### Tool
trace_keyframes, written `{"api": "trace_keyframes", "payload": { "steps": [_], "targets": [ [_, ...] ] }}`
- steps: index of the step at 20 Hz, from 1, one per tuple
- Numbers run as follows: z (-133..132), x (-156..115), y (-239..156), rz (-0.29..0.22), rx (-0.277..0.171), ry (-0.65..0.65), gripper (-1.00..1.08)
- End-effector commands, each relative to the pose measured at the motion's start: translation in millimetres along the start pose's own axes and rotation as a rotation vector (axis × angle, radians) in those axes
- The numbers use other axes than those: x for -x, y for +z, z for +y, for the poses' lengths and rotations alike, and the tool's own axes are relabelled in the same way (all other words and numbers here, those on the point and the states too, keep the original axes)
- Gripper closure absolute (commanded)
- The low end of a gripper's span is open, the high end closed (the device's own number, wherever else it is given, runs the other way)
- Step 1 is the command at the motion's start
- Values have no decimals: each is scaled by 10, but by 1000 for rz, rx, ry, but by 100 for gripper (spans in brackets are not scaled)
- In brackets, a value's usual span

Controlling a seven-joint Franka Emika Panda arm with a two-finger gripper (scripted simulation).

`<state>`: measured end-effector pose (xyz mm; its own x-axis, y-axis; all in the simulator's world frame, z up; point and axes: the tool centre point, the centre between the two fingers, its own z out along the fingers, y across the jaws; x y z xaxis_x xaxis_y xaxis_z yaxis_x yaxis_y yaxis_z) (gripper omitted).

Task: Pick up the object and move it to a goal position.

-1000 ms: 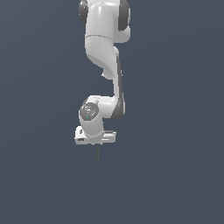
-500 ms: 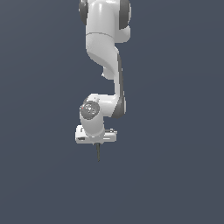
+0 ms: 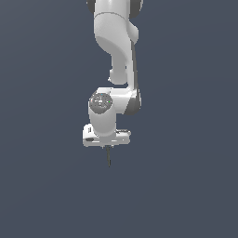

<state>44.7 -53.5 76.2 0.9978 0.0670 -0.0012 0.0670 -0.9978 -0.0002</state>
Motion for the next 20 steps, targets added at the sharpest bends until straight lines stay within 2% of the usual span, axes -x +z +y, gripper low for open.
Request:
{"api": "trace_keyframes", "payload": {
  "steps": [1,20],
  "targets": [
    [-100,4,-249,2,0,-1,108],
    [-963,51,-2414,1,1,0,108]
  ]
}}
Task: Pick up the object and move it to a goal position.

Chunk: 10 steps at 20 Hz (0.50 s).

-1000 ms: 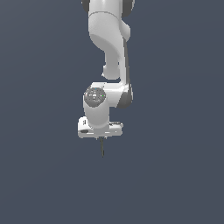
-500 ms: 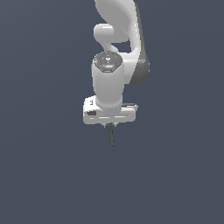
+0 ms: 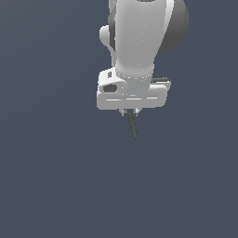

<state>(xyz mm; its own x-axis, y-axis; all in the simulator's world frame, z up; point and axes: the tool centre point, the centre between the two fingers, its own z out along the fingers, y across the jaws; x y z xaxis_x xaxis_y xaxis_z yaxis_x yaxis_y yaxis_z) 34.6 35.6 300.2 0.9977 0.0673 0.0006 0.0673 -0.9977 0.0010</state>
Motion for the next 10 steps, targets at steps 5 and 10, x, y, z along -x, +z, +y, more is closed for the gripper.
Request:
{"api": "trace_keyframes", "payload": {
  "steps": [5,10],
  "targets": [
    [-281,2,-709,0,0,0,108],
    [-455,-11,-1147,0,0,1,108]
  ]
}}
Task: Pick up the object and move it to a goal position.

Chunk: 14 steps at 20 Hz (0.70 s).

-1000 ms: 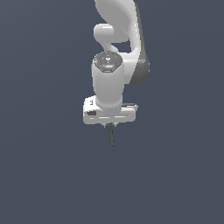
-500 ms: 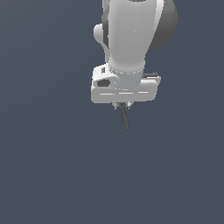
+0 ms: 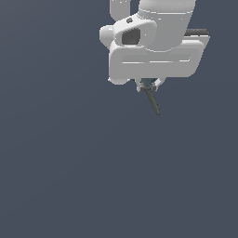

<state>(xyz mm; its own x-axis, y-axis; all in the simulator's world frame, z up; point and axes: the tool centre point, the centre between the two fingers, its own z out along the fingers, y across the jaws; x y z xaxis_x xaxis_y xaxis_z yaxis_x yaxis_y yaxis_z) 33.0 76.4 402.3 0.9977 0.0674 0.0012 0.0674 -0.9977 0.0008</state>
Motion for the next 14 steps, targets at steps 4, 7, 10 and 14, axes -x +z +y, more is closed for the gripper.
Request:
{"api": "trace_keyframes", "payload": {
  "steps": [4,7,10,14],
  "targets": [
    [-144,-13,-369,-1,0,1,108],
    [-197,-22,-497,-1,0,1,108],
    [-232,-31,-587,-1,-1,1,108],
    [-260,-40,-657,-1,-1,1,108]
  ]
}}
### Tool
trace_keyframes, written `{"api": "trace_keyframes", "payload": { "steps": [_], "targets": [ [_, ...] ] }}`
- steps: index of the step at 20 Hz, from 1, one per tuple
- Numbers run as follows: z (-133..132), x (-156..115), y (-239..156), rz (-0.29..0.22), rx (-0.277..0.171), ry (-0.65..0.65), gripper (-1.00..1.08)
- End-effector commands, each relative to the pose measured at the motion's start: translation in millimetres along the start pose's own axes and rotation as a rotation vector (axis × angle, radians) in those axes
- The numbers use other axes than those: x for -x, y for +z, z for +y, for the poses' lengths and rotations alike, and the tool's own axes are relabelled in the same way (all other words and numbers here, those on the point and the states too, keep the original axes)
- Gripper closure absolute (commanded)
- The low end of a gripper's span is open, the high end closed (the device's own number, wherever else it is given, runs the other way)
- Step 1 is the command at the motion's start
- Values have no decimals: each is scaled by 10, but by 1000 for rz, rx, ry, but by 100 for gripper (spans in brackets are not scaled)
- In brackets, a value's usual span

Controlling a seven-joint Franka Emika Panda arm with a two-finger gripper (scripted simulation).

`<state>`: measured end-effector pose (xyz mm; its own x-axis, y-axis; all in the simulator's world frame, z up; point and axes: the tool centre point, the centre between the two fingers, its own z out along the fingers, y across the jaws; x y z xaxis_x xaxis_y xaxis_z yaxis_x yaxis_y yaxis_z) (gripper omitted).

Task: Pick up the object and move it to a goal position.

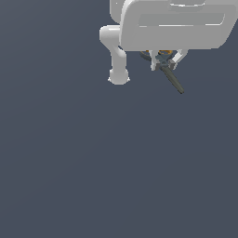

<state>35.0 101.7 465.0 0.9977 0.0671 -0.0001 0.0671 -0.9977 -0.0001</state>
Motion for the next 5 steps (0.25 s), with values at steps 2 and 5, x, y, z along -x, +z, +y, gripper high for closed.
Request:
{"api": "trace_keyframes", "payload": {
  "steps": [2,5],
  "targets": [
    [-16,-7,-47,0,0,0,108],
    [-19,-9,-55,0,0,0,108]
  ]
}}
